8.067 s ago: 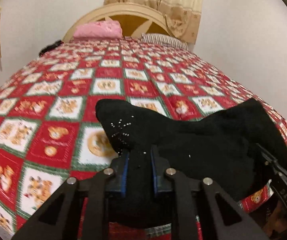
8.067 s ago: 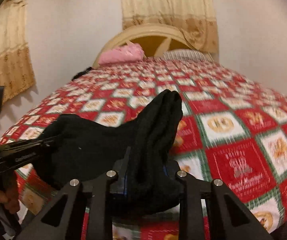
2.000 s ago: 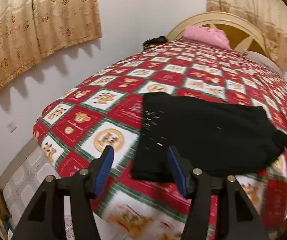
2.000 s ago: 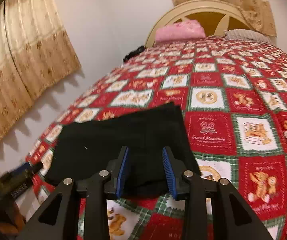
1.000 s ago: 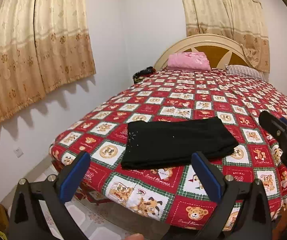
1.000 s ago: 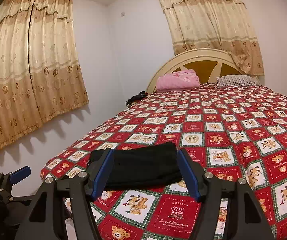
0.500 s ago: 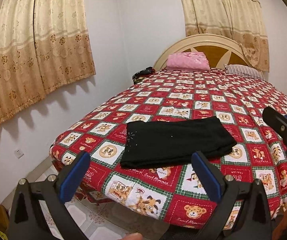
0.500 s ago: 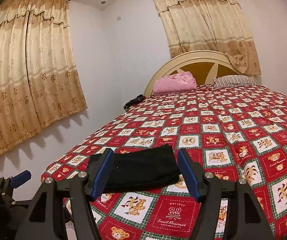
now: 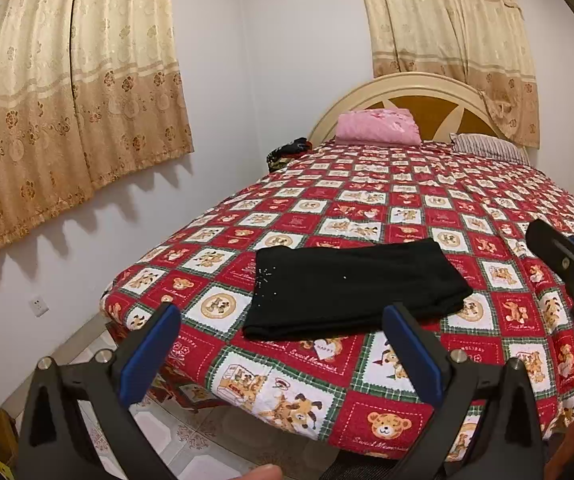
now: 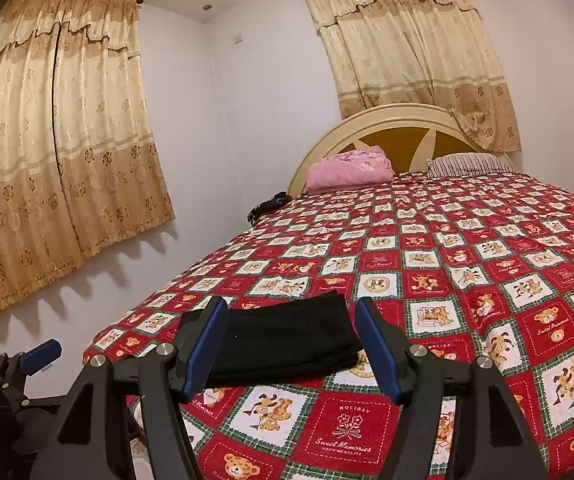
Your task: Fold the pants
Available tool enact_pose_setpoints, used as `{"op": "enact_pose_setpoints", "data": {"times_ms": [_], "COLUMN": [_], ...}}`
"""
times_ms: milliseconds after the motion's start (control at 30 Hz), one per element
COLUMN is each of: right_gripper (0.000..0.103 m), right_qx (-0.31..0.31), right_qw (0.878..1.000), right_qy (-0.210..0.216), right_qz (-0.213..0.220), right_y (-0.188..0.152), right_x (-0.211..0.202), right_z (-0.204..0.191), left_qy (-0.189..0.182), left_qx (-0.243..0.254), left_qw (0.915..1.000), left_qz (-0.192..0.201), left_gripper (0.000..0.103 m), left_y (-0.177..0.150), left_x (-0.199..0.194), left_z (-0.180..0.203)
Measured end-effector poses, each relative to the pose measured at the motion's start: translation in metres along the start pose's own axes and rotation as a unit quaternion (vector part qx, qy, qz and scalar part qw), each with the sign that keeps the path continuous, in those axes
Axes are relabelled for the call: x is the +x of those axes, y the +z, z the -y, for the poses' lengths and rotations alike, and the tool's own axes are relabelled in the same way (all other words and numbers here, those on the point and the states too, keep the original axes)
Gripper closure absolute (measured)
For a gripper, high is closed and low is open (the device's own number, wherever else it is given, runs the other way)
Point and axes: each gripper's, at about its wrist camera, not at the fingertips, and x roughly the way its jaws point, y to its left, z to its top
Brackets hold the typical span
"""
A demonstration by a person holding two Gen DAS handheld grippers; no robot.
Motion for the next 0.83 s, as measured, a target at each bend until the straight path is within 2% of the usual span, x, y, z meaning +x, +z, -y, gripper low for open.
{"op": "enact_pose_setpoints", "data": {"times_ms": [433, 633, 833], "right_gripper": [0.035, 0.035, 0.035], "right_qx": [0.001, 0.001, 0.001], "right_qw": [1.000, 1.000, 1.000], "right_qy": [-0.002, -0.004, -0.005], "right_qz": [0.001, 0.000, 0.000], "right_y": [0.001, 0.001, 0.000], "right_x": [-0.001, -0.001, 0.000], "right_z": [-0.001, -0.001, -0.001], "left_qy": [-0.010, -0.041, -0.032], "left_qx": [-0.011, -0.045, -0.034], "left_qw": [0.9999, 0.9981, 0.9989], "left_qz": [0.004, 0.001, 0.002], "left_gripper": [0.000, 0.000, 0.000], "left_y": [0.002, 0.002, 0.002], "left_x": [-0.003, -0.003, -0.004], "left_z": [0.000, -0.009, -0.005]}}
